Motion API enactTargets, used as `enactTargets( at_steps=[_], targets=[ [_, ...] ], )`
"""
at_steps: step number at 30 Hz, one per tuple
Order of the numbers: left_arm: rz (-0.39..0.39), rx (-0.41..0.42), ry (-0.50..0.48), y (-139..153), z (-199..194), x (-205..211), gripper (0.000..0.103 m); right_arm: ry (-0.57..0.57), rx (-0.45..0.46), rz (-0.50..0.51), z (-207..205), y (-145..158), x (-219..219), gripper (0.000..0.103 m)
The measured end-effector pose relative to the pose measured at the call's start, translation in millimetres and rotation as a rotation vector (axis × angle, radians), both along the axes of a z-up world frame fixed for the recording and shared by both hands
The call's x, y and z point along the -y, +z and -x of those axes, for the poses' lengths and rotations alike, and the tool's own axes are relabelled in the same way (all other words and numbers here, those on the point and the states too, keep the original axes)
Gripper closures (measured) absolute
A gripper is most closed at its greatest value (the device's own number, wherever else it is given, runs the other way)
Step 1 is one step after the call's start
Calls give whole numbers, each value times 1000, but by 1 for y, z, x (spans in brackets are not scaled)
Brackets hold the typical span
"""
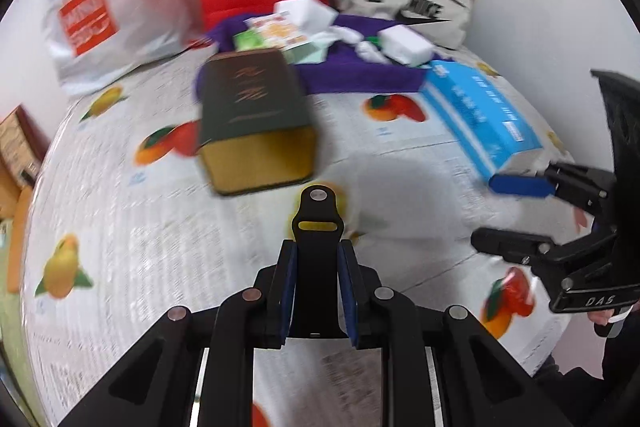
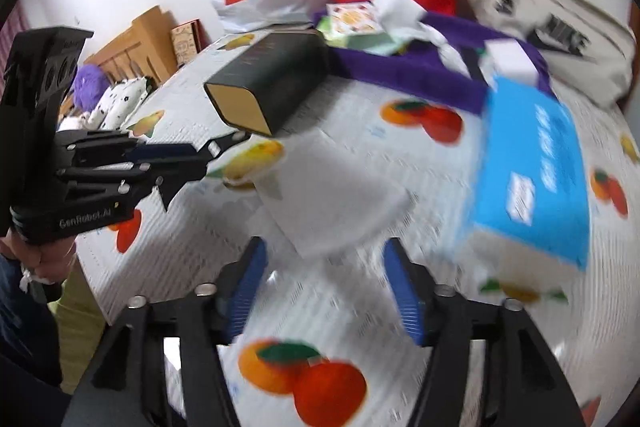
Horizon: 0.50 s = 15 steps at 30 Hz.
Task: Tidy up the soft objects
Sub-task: 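Grasp the clear mesh bag from the bed cover with the right tool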
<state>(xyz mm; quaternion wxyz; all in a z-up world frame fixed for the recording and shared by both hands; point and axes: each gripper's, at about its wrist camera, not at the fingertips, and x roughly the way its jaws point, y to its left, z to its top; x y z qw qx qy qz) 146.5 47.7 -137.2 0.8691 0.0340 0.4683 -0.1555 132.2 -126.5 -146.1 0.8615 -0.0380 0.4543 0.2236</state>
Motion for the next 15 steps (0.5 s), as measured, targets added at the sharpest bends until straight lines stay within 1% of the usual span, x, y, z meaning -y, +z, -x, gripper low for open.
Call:
enactTargets(
  at_steps=[1,3,6,10,15],
  targets=[
    [5,-4,16,-2,0,-7,83,14,15,6,-4,1,-7,34],
    [12,-11,33,-5,-1,-16,83,31,35,16,-12,0,-18,27],
    [22,-18,48,-9,-3,-25,83,40,28,40,-25,-6,-26,26],
    [36,-21,62,-12,-7,-32,83,68,19,113,-41,-16,-39,26],
    [57,-26,68,-13,-12,-38,83,120,2,161,-56,-29,-51,17]
  ],
)
